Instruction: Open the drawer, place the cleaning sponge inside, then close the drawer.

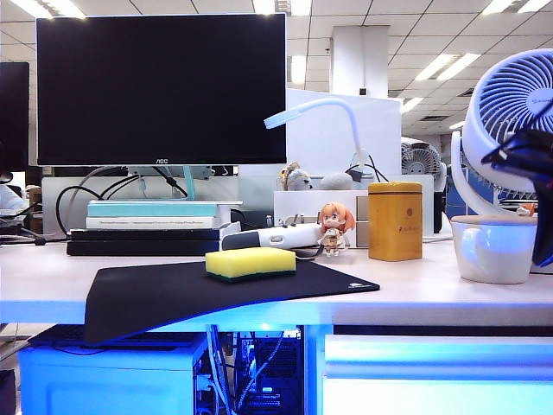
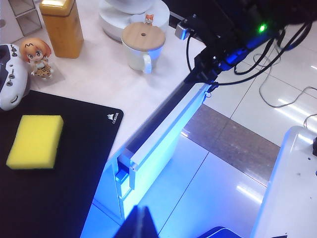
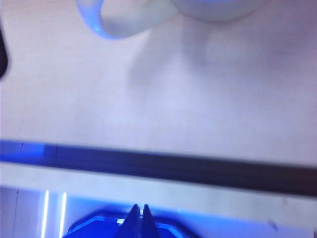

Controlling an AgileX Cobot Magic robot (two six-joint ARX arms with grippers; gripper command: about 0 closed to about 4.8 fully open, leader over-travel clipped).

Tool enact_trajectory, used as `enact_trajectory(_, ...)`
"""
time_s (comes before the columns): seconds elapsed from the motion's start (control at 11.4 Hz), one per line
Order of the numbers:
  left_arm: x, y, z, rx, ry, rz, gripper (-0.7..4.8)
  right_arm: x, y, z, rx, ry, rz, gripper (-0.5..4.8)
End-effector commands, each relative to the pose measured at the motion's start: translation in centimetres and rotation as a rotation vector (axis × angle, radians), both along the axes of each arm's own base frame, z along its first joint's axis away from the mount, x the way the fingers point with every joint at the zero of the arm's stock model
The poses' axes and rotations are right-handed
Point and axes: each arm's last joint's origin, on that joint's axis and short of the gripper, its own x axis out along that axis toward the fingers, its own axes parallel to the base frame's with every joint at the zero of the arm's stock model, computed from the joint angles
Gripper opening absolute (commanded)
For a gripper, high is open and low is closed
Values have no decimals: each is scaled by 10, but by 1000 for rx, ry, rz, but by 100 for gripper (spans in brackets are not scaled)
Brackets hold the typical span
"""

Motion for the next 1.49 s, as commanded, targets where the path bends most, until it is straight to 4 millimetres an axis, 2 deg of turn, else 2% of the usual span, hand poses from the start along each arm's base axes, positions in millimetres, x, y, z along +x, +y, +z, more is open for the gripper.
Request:
enact_trajectory(0.09, 0, 0, 3, -9, -19, -5, -5, 4, 0, -17, -20, -19, -4, -9)
enact_trajectory(0.18, 0, 0, 3, -9, -19, -5, -5, 9, 0, -31, -29, 22, -3, -9)
enact_trajectory(0.26, 0, 0, 3, -9, -19, -5, -5, 10, 0, -32, -31, 16, -5, -9)
enact_trajectory(0.35, 0, 0, 3, -9, -19, -6, -5, 18, 0, -49, -32, 40, -5, -9)
enact_trajectory(0.53, 0, 0, 3, -9, -19, -5, -5, 19, 0, -57, -47, 64, -14, -9)
enact_trajectory(1.05, 0, 0, 3, -9, -19, -5, -5, 19, -1, -66, -56, 109, -17, -9)
enact_trajectory(1.49, 0, 0, 3, -9, -19, -5, -5, 10, 0, -70, -62, 211, 11, -9)
